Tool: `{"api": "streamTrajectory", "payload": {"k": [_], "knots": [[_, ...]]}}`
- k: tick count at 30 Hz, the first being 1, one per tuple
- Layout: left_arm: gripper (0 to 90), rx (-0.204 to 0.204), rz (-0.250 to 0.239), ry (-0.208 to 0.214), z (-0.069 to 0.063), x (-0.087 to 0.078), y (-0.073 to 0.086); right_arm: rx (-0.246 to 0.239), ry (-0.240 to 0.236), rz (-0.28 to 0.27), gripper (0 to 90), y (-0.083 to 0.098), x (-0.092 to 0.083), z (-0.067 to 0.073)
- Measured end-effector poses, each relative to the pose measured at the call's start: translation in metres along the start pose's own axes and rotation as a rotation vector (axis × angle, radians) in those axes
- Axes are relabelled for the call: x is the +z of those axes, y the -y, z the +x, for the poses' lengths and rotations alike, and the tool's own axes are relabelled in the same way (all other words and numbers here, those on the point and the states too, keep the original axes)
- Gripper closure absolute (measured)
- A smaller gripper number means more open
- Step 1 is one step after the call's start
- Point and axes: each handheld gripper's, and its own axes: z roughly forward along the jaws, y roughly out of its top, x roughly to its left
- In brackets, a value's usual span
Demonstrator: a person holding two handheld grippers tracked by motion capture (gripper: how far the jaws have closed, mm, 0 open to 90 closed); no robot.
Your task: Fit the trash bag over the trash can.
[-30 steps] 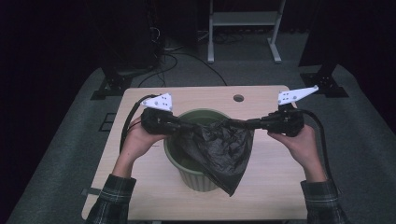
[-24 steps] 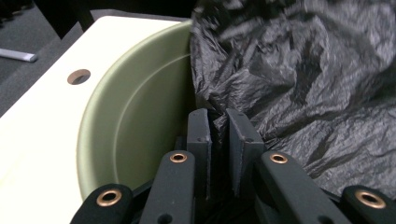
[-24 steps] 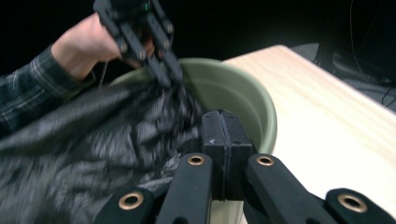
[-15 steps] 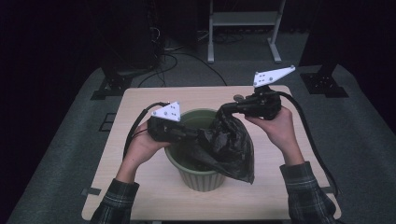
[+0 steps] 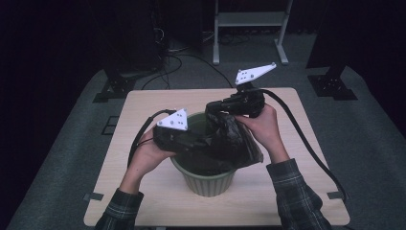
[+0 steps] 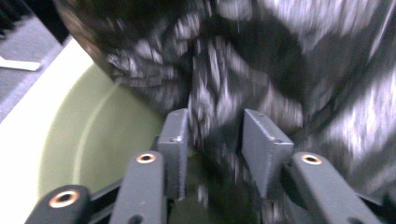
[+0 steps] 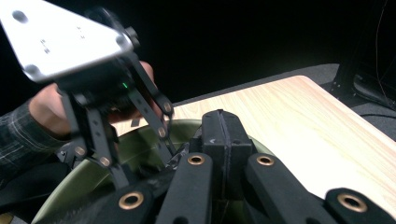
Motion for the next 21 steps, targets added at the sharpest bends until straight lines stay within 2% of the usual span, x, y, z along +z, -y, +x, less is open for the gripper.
{"api": "streamTrajectory", "payload": {"k": [4,7,11,16,17,19,21], "knots": [[50.4,0.008,-0.038,-0.022,-0.004,-0.012,-0.005,0.008,0.004,0.008,89.7,0.001,0.004,-0.003],[45.5,0.015,-0.058,-0.010,-0.009,-0.013,-0.012,0.013,0.006,0.007,89.7,0.003,0.008,-0.005],[39.3,0.017,-0.066,0.017,-0.013,-0.006,-0.021,0.017,0.000,0.004,89.7,0.003,0.011,-0.005],[35.4,-0.004,-0.068,0.039,-0.011,0.007,-0.026,0.016,0.000,-0.002,89.8,0.002,0.008,-0.004],[35.8,-0.013,-0.065,0.055,-0.011,0.010,-0.027,0.013,0.000,-0.003,89.7,0.001,0.007,-0.004],[47.2,0.000,-0.058,0.074,-0.011,0.015,-0.029,0.011,-0.002,-0.006,89.7,0.001,0.005,-0.002],[63.5,0.007,-0.051,0.101,-0.011,0.018,-0.031,0.011,-0.001,-0.007,89.7,0.000,0.004,-0.001]]}}
